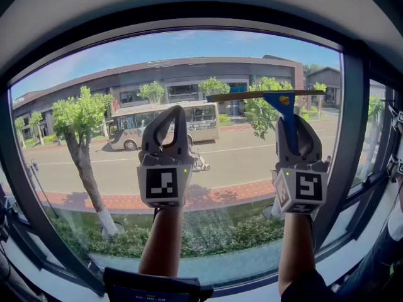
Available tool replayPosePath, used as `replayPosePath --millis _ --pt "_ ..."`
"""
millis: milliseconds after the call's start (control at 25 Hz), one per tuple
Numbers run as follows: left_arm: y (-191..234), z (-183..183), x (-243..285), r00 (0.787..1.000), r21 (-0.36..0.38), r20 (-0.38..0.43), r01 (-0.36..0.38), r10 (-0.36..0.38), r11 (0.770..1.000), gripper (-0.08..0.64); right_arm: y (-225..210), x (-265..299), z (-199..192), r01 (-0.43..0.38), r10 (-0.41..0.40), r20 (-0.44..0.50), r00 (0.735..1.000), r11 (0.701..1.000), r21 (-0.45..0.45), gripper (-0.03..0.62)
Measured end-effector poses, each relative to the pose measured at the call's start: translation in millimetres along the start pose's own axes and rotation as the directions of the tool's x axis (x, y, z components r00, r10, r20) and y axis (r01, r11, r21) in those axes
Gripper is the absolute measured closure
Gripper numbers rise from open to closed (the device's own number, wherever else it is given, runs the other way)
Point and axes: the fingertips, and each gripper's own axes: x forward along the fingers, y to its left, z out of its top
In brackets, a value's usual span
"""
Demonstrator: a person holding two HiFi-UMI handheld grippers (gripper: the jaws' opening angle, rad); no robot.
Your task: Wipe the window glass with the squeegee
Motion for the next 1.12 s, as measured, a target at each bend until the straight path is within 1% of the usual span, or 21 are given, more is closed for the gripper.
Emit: replayPosePath --millis 160,480,680,840,960,1120 --pt "9.5 8.8 4.1 0.999 -0.008 0.017 -0.034 0.034 0.999 0.557 -4.2 1.7 -8.7 -0.012 0.01 -0.031 0.999 0.999 -0.051 0.449" --pt "12.9 4.4 6.1 0.999 -0.007 0.01 -0.044 0.044 0.999 0.557 -2.2 8.9 -11.2 -0.014 0.012 -0.028 1.0 0.999 -0.05 0.449" --pt "11.1 -0.8 5.7 0.999 -0.022 0.01 -0.031 0.032 0.999 0.557 -1.7 8.9 -11.6 -0.007 0.005 -0.03 1.0 0.998 -0.059 0.449" --pt "4.4 -6.1 7.8 1.0 -0.036 0.014 -0.007 0.008 0.999 0.557 -1.8 7.2 -21.2 -0.014 0.011 -0.051 0.999 0.997 -0.069 0.449" --pt "-3.7 -8.4 9.1 1.0 -0.058 0.027 0.018 -0.017 0.998 0.557 -6.4 6.6 -25.4 -0.006 0.002 -0.059 0.998 0.998 -0.065 0.449" --pt "-12.2 -16.1 -2.5 0.999 -0.092 0.023 0.039 -0.037 0.995 0.557 -21.5 -1.0 -34.9 0.009 -0.015 -0.085 0.996 0.997 -0.075 0.449"
